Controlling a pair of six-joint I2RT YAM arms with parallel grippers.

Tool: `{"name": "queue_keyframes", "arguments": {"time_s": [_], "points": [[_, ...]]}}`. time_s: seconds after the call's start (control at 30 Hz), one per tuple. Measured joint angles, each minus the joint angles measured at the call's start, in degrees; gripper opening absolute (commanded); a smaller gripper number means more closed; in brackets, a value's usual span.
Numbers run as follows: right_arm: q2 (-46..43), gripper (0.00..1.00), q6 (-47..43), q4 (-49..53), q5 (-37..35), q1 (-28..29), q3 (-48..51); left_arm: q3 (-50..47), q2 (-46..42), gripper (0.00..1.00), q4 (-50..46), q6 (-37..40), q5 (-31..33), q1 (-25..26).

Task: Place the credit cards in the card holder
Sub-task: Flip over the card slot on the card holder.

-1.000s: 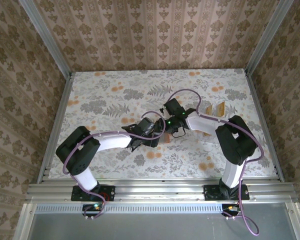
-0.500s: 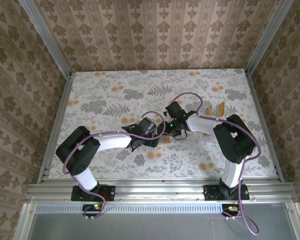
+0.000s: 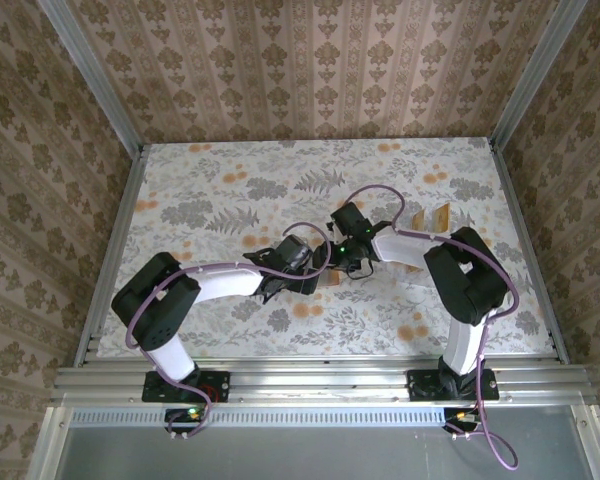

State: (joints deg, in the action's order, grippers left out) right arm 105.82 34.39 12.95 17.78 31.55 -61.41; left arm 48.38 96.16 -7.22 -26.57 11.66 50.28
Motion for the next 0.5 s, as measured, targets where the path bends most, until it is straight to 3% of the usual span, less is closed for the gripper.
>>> {"name": "queue_keyframes", "arguments": {"time_s": [0.5], "points": [[1.68,0.46,1.66,-5.57,7.10,-1.68,0.09,0.00,0.00,1.00,-0.07,0.00,1.01,0.00]]}}
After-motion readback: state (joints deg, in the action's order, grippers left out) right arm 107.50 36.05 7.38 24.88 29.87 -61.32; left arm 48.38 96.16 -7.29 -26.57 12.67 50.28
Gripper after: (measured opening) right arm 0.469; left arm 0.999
